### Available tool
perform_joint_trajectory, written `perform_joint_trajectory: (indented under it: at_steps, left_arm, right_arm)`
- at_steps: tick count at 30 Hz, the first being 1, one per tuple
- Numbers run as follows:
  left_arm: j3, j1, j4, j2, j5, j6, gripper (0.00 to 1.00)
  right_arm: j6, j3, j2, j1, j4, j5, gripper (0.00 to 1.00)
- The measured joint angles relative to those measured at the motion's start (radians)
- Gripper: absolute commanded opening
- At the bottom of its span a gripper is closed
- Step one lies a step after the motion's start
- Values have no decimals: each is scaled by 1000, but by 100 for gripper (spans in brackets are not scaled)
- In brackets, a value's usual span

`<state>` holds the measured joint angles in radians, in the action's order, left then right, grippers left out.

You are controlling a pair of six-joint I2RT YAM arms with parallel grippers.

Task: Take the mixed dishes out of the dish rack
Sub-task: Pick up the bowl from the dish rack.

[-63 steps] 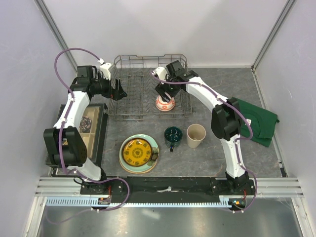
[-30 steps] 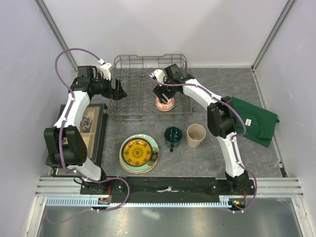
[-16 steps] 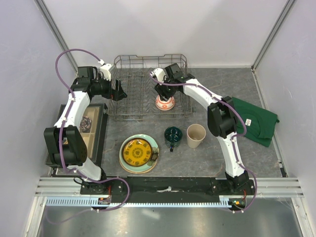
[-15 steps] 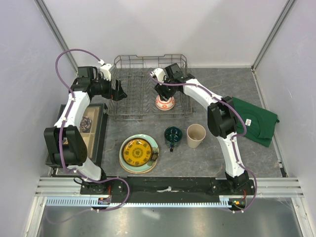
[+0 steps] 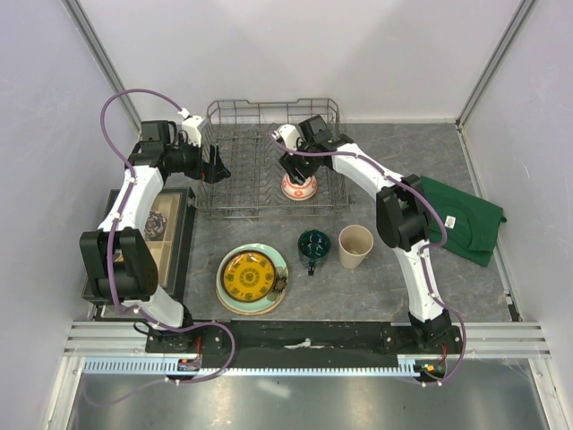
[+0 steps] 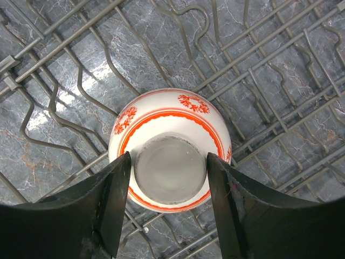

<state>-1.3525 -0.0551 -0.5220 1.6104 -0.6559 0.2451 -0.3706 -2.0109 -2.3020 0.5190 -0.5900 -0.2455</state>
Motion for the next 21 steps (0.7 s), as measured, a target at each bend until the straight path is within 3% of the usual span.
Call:
perform_joint_trajectory:
  at_steps: [21]
  left_arm:
    - [7, 0, 0, 0, 0, 0, 99]
  right_arm:
    - [-1, 35, 19, -7, 18, 3, 66]
